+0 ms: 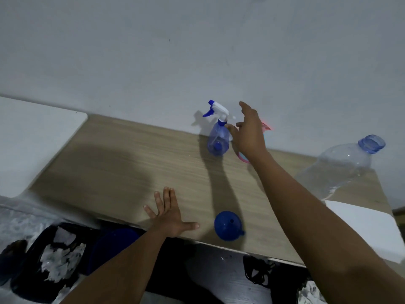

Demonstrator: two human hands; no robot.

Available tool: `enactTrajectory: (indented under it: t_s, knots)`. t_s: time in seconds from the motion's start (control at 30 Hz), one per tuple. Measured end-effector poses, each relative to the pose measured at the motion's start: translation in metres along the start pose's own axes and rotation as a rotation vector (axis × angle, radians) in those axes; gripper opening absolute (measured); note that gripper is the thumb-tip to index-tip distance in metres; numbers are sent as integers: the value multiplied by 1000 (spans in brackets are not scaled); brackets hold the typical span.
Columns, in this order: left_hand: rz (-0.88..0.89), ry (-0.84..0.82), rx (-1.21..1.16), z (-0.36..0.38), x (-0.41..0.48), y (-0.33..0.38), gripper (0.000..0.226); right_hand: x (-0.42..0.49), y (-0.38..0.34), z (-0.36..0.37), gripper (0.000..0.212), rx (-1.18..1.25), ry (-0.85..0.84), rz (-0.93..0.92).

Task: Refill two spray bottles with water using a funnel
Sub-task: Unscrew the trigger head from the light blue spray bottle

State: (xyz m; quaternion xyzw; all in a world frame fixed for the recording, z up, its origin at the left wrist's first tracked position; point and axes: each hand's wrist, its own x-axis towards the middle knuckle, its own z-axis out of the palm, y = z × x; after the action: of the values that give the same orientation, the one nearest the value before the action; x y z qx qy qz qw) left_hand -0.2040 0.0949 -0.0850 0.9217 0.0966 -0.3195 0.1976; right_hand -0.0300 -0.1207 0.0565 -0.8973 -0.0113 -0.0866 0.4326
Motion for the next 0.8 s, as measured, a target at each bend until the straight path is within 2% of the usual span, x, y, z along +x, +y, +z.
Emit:
enactTrajectory:
  t_s: [0.13,0.27,0.37,0.4,0.47,0.53,0.6,0.73,0.8]
  knots:
    - [14,79,-82,6,-2,0,153,-48,25,-14,45,155,161,42]
    - [34,296,-180,-1,3,27,139,-78,69,-19,42,140,176,236]
    - [278,498,-164,-21,15,81,113,-75,92,-21,45,145,173,355]
    - [385,501,-214,-29,22,103,105,-71,95,-21,47,154,171,374]
    - [514,387,-354,-41,40,146,90,-60,103,-20,49,156,173,383]
    - [544,286,-444,-49,64,181,77,-47,108,-20,51,162,160,397]
    - [534,276,-468,-54,88,207,66,-35,115,-17,54,174,120,404]
    - [542,258,-431,-59,117,236,81,-17,126,-12,49,219,31,365]
    - [536,253,-454,-59,121,239,78,-18,128,-12,42,246,17,324]
